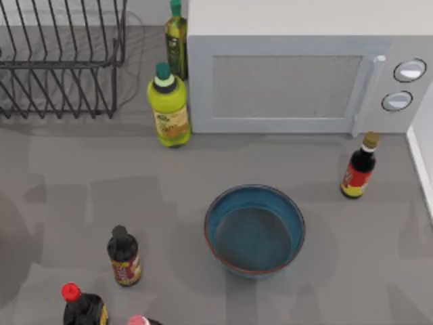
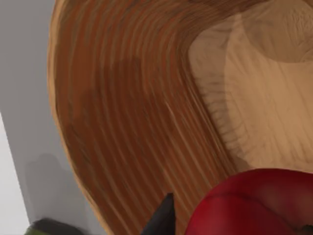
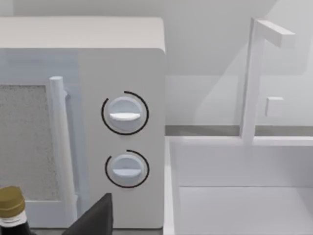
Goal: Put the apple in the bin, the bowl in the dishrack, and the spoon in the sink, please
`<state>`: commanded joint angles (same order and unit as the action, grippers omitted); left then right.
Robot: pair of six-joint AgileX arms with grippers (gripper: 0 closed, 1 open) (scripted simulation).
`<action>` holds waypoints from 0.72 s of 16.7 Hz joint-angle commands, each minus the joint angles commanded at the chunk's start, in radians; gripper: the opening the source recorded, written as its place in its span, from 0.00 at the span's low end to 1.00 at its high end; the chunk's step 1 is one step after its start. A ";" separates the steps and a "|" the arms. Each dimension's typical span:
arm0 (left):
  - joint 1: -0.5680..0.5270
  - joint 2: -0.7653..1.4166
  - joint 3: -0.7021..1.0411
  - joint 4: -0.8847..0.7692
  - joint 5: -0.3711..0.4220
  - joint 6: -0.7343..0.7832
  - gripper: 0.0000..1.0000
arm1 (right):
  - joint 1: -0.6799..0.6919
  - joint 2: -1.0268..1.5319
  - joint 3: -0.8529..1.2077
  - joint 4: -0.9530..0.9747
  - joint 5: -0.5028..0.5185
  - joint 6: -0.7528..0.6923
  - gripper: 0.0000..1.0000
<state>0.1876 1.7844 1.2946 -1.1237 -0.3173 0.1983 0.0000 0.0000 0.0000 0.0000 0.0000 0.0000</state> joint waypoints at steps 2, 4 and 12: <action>0.000 0.000 0.000 0.000 0.000 0.000 0.00 | 0.000 0.000 0.000 0.000 0.000 0.000 1.00; 0.000 0.000 0.000 0.000 0.000 0.000 0.15 | 0.000 0.000 0.000 0.000 0.000 0.000 1.00; 0.000 0.000 0.000 0.000 0.000 0.000 0.75 | 0.000 0.000 0.000 0.000 0.000 0.000 1.00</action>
<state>0.1876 1.7844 1.2946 -1.1237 -0.3173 0.1983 0.0000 0.0000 0.0000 0.0000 0.0000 0.0000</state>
